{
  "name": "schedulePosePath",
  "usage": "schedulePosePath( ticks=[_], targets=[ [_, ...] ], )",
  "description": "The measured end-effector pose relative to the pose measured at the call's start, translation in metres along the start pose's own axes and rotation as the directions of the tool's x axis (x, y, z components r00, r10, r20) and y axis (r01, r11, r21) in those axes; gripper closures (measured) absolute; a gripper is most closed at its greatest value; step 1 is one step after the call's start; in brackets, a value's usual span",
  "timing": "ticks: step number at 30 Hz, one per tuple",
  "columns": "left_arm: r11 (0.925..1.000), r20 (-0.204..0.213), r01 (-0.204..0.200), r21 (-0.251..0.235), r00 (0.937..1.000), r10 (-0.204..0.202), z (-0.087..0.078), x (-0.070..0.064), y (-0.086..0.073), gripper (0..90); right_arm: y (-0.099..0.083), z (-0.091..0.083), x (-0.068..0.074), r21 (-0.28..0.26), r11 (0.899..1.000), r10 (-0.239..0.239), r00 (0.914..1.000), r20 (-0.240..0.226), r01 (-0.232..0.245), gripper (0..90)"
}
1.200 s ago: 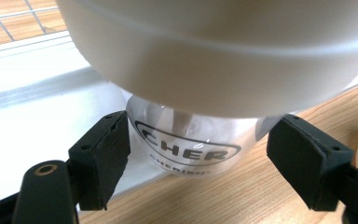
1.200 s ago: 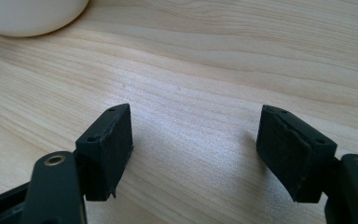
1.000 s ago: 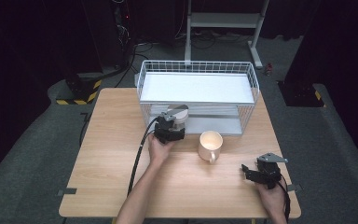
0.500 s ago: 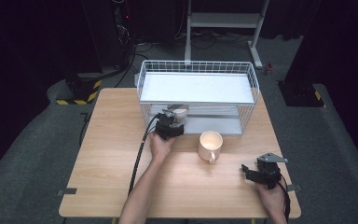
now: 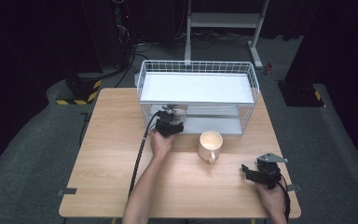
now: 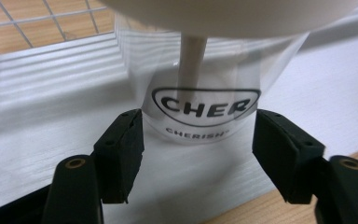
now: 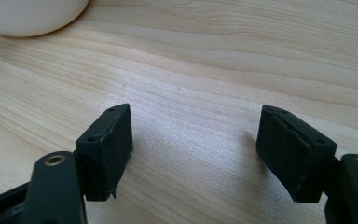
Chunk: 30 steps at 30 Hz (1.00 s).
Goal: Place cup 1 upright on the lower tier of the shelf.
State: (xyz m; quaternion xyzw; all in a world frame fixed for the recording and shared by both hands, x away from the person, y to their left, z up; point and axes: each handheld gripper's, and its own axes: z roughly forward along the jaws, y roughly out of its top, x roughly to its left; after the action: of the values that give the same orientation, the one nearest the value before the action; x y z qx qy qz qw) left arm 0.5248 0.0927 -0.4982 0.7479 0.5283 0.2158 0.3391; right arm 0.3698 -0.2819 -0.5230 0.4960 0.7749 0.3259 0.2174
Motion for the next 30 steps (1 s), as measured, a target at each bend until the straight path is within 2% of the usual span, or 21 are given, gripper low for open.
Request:
schedulePosePath(
  ticks=[3, 4, 5, 8, 9, 12, 13, 14, 16, 18, 19, 20, 21, 22, 24, 27, 30],
  targets=[
    [0.9998, -0.001, 0.019, 0.008, 0.9998, -0.019, 0.003, -0.001, 0.001, 34.5, 0.000, 0.000, 0.000, 0.000, 1.000, 0.000, 1.0000, 0.000, 0.000, 27.0],
    [1.0000, -0.017, 0.000, 0.005, 0.9999, 0.000, 0.003, 0.001, 0.002, 34.5, 0.000, 0.000, 0.000, 0.000, 1.000, 0.000, 1.0000, 0.000, 0.000, 27.0],
    [1.0000, -0.002, -0.003, 0.007, 1.0000, 0.003, 0.004, 0.002, 0.003, 34.5, 0.000, 0.000, 0.000, 0.000, 1.000, 0.000, 1.0000, 0.000, 0.000, 27.0],
    [0.9999, 0.003, -0.012, 0.012, 0.9999, 0.012, 0.005, 0.003, 0.004, 34.5, 0.000, 0.000, 0.000, 0.000, 1.000, 0.000, 1.0000, 0.000, 0.000, 27.0],
    [0.9998, -0.017, -0.008, 0.020, 0.9998, 0.009, 0.005, 0.002, 0.006, 34.3, 0.000, 0.000, 0.000, 0.000, 1.000, 0.000, 1.0000, 0.000, 0.000, 27.0],
    [0.9999, -0.025, -0.004, 0.015, 0.9997, 0.004, 0.003, 0.001, 0.006, 33.0, 0.000, 0.000, 0.000, 0.000, 1.000, 0.000, 1.0000, 0.000, 0.000, 27.0],
    [0.9986, 0.032, -0.051, 0.011, 0.9982, 0.051, 0.003, 0.005, 0.008, 32.3, 0.000, 0.000, 0.000, 0.000, 1.000, 0.001, 1.0000, 0.000, -0.001, 27.0],
    [0.9986, 0.032, -0.051, 0.011, 0.9982, 0.051, 0.003, 0.005, 0.008, 31.4, 0.000, 0.000, 0.000, 0.000, 1.000, 0.001, 1.0000, 0.000, -0.001, 27.0],
    [1.0000, 0.001, 0.000, -0.007, 1.0000, 0.000, -0.004, 0.001, 0.007, 29.5, 0.000, 0.000, 0.000, 0.000, 1.000, 0.000, 1.0000, 0.000, 0.000, 27.0],
    [0.9999, 0.012, 0.008, -0.012, 0.9999, -0.008, -0.005, 0.000, 0.007, 28.2, 0.000, 0.000, 0.000, 0.000, 1.000, 0.000, 1.0000, 0.000, 0.000, 27.0],
    [0.9998, 0.030, -0.004, -0.021, 0.9996, 0.005, -0.009, 0.000, 0.007, 27.7, 0.000, 0.000, 0.000, 0.000, 1.000, 0.000, 1.0000, 0.000, 0.000, 27.0],
    [0.9998, 0.030, -0.004, -0.021, 0.9996, 0.005, -0.009, 0.000, 0.007, 27.5, 0.000, 0.000, 0.000, 0.000, 1.000, 0.000, 1.0000, 0.000, 0.000, 27.0],
    [0.9996, 0.010, 0.018, -0.022, 0.9998, -0.018, -0.013, -0.003, 0.005, 27.2, 0.000, 0.000, 0.000, 0.000, 1.000, 0.000, 1.0000, 0.000, 0.000, 27.0],
    [0.9990, 0.053, 0.032, -0.030, 0.9981, -0.031, -0.014, -0.004, 0.004, 26.8, 0.000, 0.000, 0.000, 0.000, 1.000, 0.000, 1.0000, 0.000, 0.000, 27.0],
    [0.9993, 0.038, -0.002, -0.036, 0.9993, 0.003, -0.018, -0.002, 0.003, 26.6, 0.000, 0.000, 0.000, 0.000, 1.000, 0.000, 1.0000, 0.000, 0.000, 27.0],
    [0.9993, 0.054, -0.013, -0.034, 0.9984, 0.015, -0.023, -0.003, 0.000, 26.3, 0.000, 0.000, 0.000, 0.000, 1.000, 0.000, 1.0000, 0.000, 0.000, 27.0],
    [0.9983, 0.059, -0.019, -0.055, 0.9980, 0.022, -0.028, -0.005, -0.003, 26.8, 0.000, 0.000, 0.000, 0.000, 1.000, 0.000, 1.0000, 0.000, 0.000, 27.0]
  ],
)
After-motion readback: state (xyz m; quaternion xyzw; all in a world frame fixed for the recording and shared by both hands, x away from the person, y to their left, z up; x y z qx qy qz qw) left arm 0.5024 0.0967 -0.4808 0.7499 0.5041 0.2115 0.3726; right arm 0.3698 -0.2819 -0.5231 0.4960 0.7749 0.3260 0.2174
